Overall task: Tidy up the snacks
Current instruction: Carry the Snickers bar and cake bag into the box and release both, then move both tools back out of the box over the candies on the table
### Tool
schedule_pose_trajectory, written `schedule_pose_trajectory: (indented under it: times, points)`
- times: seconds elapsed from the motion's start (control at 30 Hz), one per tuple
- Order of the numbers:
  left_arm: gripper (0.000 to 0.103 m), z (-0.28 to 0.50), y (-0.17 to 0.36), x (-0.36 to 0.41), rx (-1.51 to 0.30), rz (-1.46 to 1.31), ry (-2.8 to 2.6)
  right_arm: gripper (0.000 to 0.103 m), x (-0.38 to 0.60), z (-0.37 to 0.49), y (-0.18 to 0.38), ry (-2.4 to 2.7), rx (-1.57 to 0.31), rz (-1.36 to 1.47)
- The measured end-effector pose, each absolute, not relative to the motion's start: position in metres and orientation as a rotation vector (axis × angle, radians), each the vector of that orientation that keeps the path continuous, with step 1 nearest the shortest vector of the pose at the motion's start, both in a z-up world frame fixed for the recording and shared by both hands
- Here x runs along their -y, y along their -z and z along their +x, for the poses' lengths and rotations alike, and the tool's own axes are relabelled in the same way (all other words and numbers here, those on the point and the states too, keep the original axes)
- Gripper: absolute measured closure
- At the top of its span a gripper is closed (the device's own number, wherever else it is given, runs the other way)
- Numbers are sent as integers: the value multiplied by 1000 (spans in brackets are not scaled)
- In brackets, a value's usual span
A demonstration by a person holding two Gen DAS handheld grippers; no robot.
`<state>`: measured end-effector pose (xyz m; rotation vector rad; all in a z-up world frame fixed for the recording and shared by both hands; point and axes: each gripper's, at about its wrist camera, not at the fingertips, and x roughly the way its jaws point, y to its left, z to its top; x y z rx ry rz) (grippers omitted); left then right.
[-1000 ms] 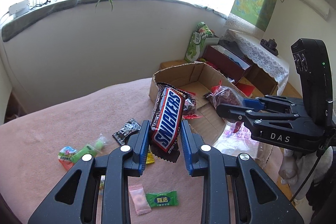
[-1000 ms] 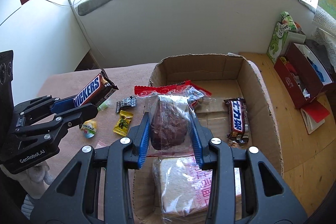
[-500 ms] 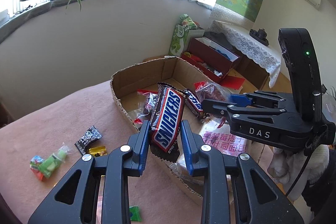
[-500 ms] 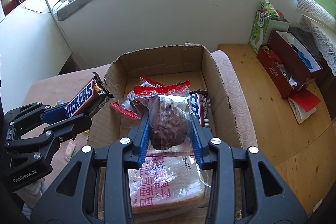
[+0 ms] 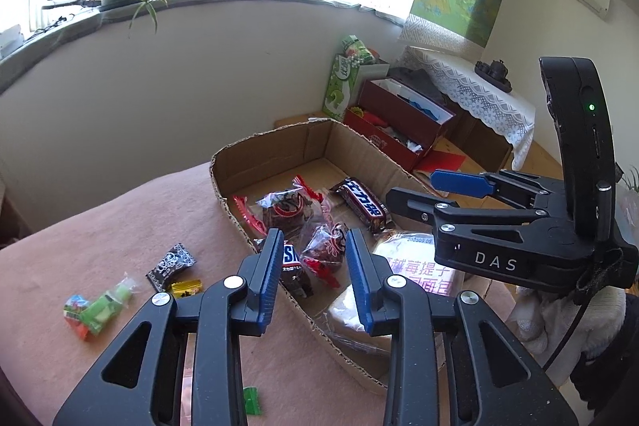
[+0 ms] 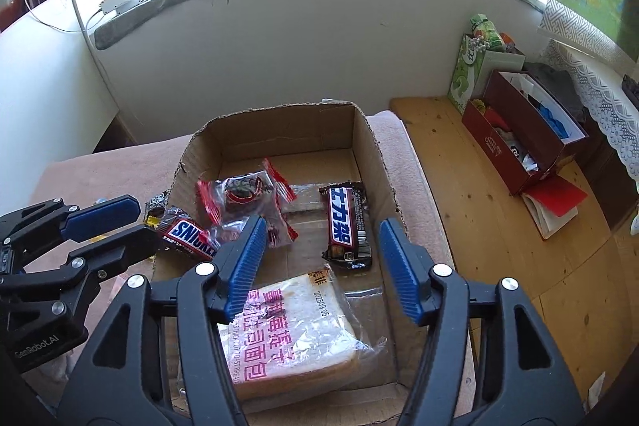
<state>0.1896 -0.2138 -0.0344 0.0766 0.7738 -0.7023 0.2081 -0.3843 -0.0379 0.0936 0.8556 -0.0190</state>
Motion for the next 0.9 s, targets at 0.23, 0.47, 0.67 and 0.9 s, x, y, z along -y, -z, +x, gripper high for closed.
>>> schedule_pose_trajectory:
  times: [0.23,0.47,0.67,0.9]
  points:
    - [72,189,32,202,-771,66,688,40,377,200,32,4,-849,109]
    - [72,188,31,181,-765,51,654,40,364,192,28,-9,-846,89]
    - [72,186,31,156,-762,38,612,40,352,189,27,-25,-848,82]
    - [72,193,34,105,-771,-21,519,40,334,184,24,-61,-844,70]
